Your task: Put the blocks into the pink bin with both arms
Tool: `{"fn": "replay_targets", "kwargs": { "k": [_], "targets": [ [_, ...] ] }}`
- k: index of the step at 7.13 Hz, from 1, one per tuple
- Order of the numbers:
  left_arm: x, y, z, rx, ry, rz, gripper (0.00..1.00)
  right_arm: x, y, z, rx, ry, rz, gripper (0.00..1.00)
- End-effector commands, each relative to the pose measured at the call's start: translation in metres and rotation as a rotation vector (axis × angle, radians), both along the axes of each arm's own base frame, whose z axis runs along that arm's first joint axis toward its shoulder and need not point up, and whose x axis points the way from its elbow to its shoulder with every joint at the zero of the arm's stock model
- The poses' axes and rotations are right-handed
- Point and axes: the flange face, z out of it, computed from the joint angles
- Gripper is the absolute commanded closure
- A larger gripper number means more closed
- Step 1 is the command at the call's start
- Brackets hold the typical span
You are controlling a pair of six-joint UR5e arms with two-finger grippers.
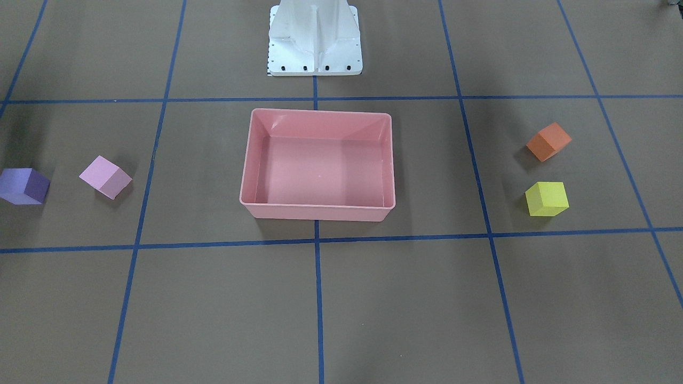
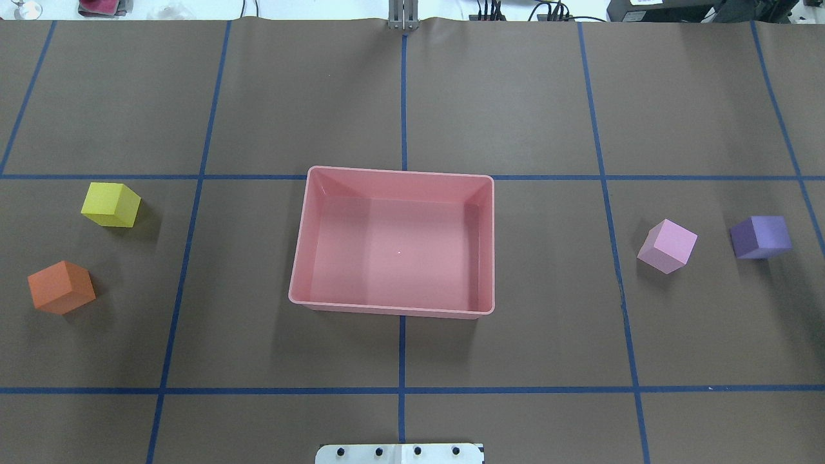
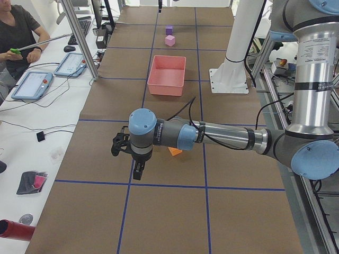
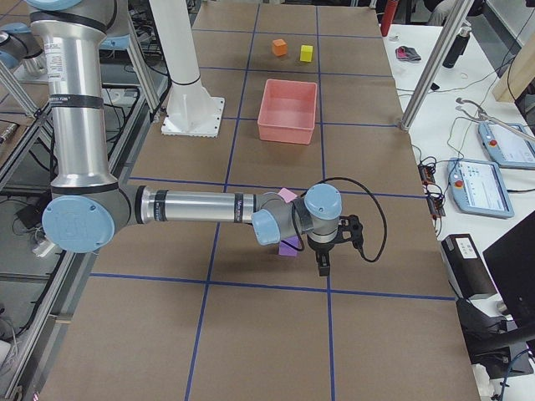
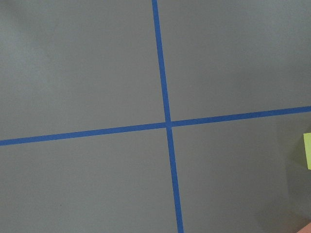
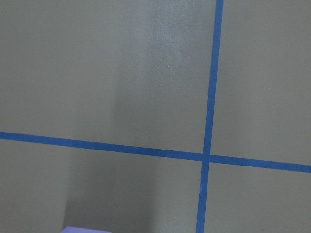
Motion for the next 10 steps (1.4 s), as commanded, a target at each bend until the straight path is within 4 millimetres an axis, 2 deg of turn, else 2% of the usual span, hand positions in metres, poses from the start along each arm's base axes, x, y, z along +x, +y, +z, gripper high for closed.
{"fn": "replay_targets", "kwargs": {
  "k": [1, 2, 3, 5, 6, 8, 9, 10],
  "targets": [
    [0.0, 0.0, 0.0, -0.001, 0.0, -0.002, 0.0, 0.0, 0.0, 0.0, 0.0, 0.0, 0.0, 0.0],
    [0.0, 0.003, -0.012, 0.021, 0.004, -0.001, 0.0, 0.0, 0.0, -0.004, 0.006, -0.003, 0.001, 0.0],
    [0.0, 0.007, -0.014, 0.025, 0.001, 0.001, 0.0, 0.0, 0.0, -0.008, 0.013, -0.008, -0.001, 0.0],
    [0.001, 0.014, -0.009, 0.016, 0.003, -0.001, 0.0, 0.0, 0.004, -0.006, 0.007, -0.012, -0.002, 0.0],
    [0.0, 0.01, -0.005, 0.028, 0.0, 0.002, 0.0, 0.0, 0.004, -0.005, 0.008, -0.011, -0.003, 0.0],
    [0.005, 0.009, -0.013, 0.126, 0.005, 0.004, 0.0, -0.013, 0.005, -0.006, 0.075, -0.018, -0.033, 0.0],
    [0.018, 0.006, -0.017, 0.085, 0.019, -0.023, 0.0, -0.036, 0.006, -0.007, 0.14, -0.026, -0.077, 0.0],
    [0.063, 0.0, -0.031, 0.031, 0.046, -0.04, 0.0, -0.045, 0.017, -0.004, 0.181, -0.042, -0.091, 0.0]
  ]
}}
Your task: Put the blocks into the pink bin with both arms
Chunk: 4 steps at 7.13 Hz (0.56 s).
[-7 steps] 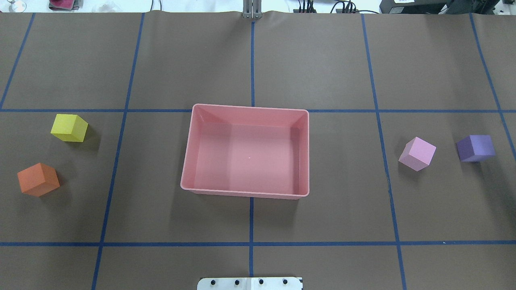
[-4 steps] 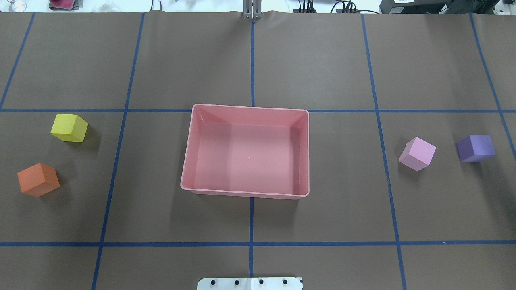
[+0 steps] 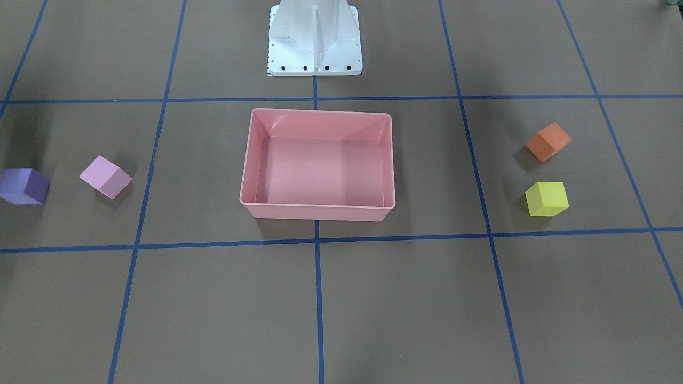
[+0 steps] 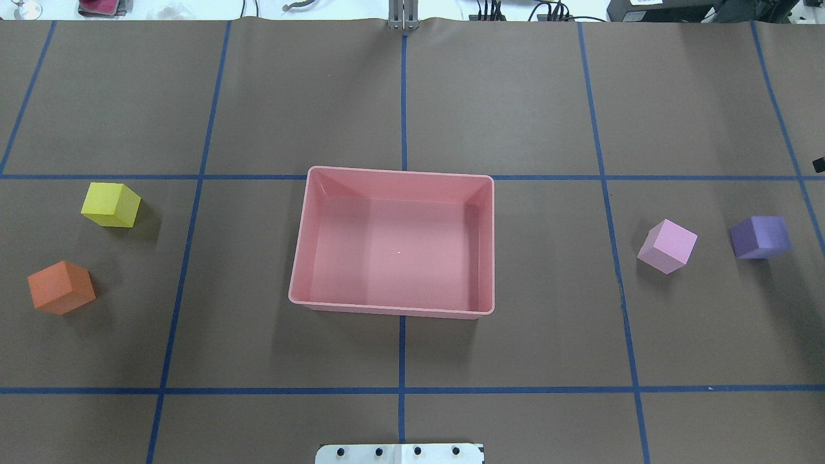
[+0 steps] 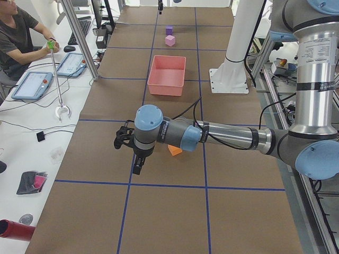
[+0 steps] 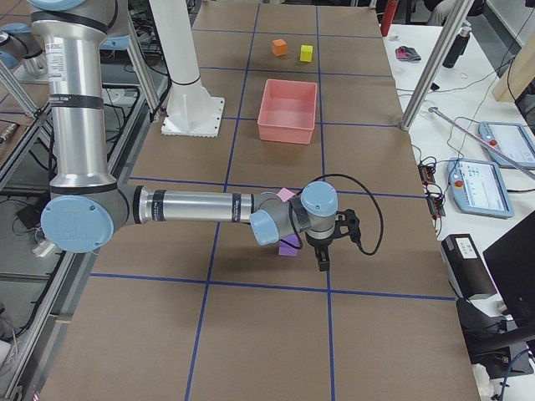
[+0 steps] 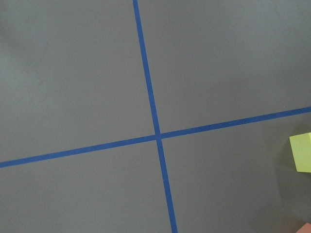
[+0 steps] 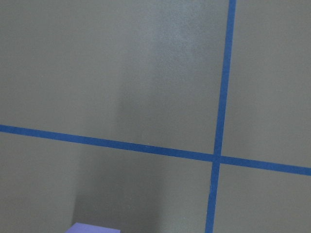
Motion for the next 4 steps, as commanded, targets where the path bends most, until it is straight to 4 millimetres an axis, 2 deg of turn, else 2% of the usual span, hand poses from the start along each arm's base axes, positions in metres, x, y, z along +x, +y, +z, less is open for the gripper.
{"fn": "replay_targets", "kwargs": {
  "k": [1, 2, 4],
  "targets": [
    [0.056, -0.005, -0.019, -0.068, 0.05, -0.049, 0.0, -0.018, 0.011, 0.0, 0.049, -0.035, -0.014, 0.0],
    [0.061, -0.004, -0.023, -0.082, 0.06, -0.062, 0.0, -0.025, 0.01, -0.007, -0.001, -0.056, 0.029, 0.0],
    [0.09, -0.004, -0.036, -0.141, 0.094, -0.097, 0.0, -0.064, 0.012, -0.024, -0.142, -0.084, 0.119, 0.0]
  ]
}}
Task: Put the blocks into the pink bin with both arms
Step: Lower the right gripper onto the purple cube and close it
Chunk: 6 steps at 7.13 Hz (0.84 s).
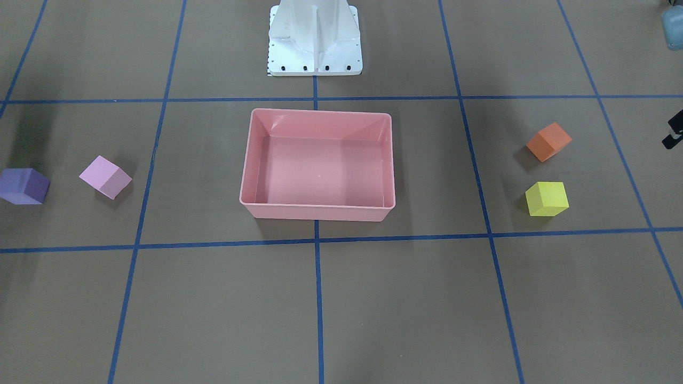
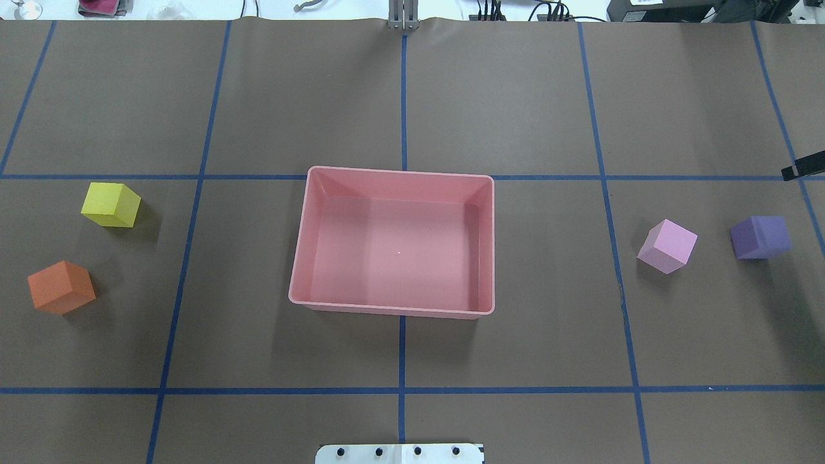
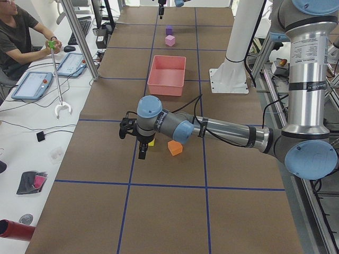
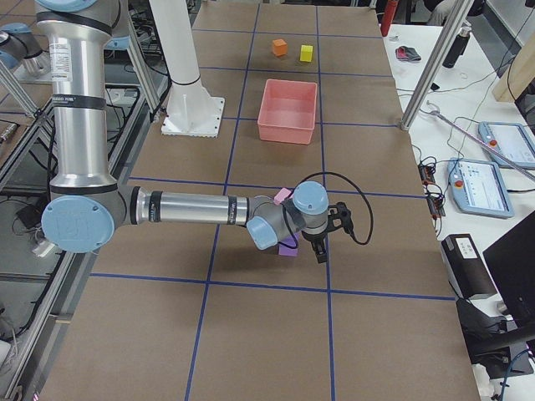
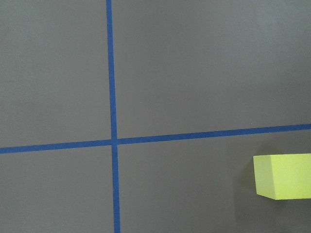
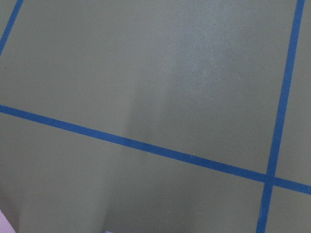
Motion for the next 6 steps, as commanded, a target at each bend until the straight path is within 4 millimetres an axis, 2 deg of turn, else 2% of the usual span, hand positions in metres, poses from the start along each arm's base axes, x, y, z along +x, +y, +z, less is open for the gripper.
{"fn": "replay_targets", "kwargs": {
  "k": [1, 3, 5, 6],
  "targets": [
    [0.019, 0.001, -0.007, -0.03, 0.019, -0.012, 0.0, -0.026, 0.011, -0.002, -0.097, -0.01, 0.04, 0.0],
    [0.019, 0.001, -0.009, -0.025, 0.02, -0.012, 0.0, -0.047, 0.034, 0.017, -0.129, 0.016, -0.012, 0.0],
    [0.018, 0.002, -0.01, -0.024, 0.02, -0.012, 0.0, -0.066, 0.044, 0.023, -0.144, 0.03, -0.048, 0.01],
    [0.018, 0.002, -0.009, -0.026, 0.019, -0.011, 0.0, -0.068, 0.048, 0.027, -0.149, 0.037, -0.053, 0.01]
  ]
}}
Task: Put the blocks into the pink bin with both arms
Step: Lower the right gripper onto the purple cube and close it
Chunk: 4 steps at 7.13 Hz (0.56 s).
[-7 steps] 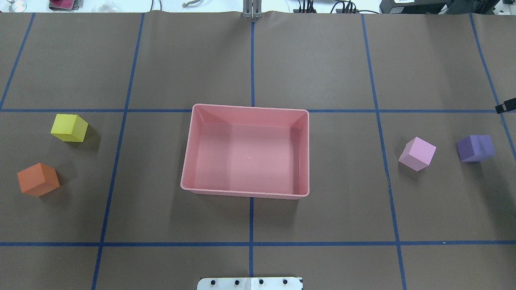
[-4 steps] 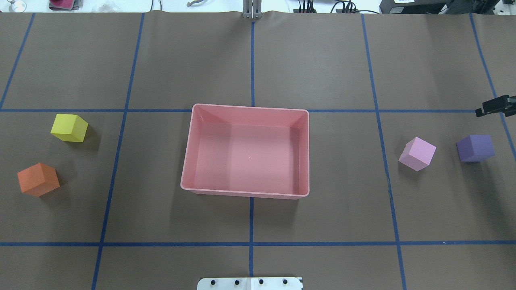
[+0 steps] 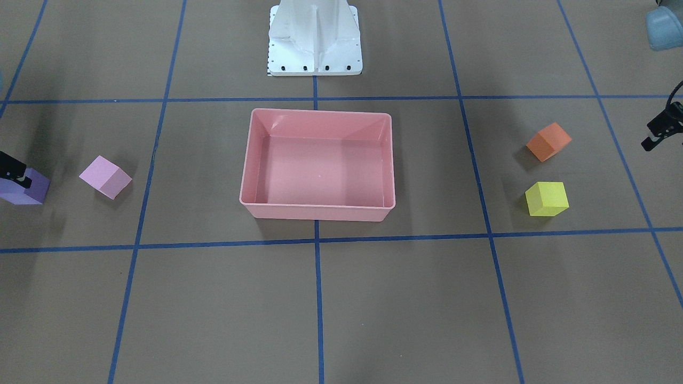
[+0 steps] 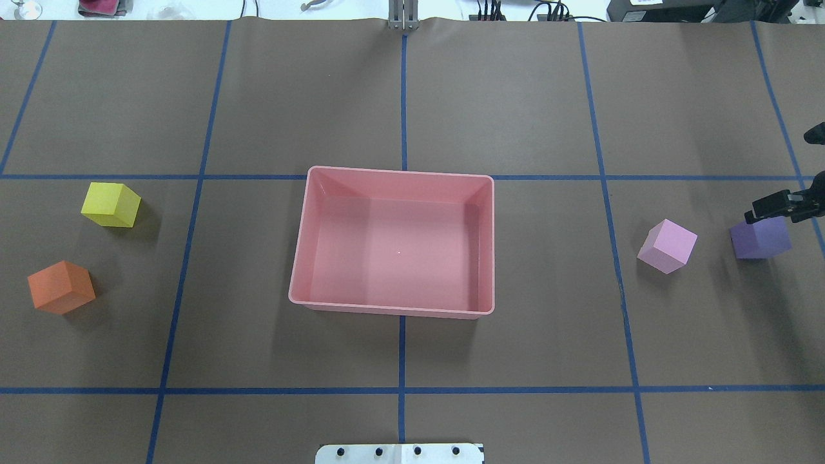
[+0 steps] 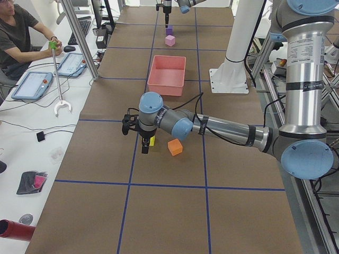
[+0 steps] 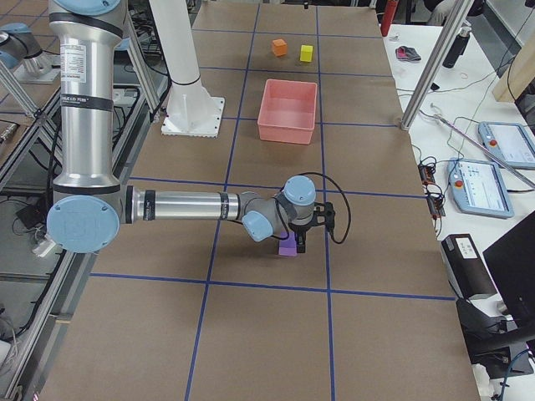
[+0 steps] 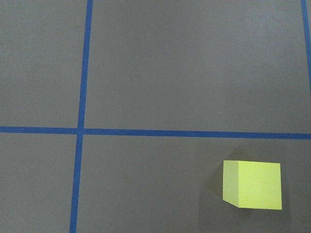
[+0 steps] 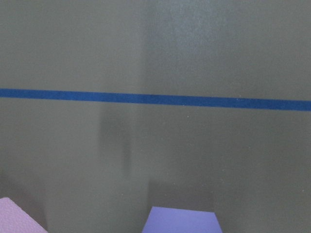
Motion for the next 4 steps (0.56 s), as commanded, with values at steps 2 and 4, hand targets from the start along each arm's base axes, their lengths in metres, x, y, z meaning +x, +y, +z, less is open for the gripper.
{"fn": "replay_targets", "kwargs": {
  "k": [2, 4],
  "targets": [
    [-0.0001, 0.0005, -0.0001, 0.0, 0.0, 0.0, 0.0, -0.0146, 0.0094, 0.0127, -0.006, 0.042, -0.021, 0.02],
    [0.0029, 0.0006, 0.0026, -0.013, 0.0, 0.001, 0.0, -0.0157, 0.0101, 0.0126, -0.031, 0.037, -0.006, 0.99]
  ]
}}
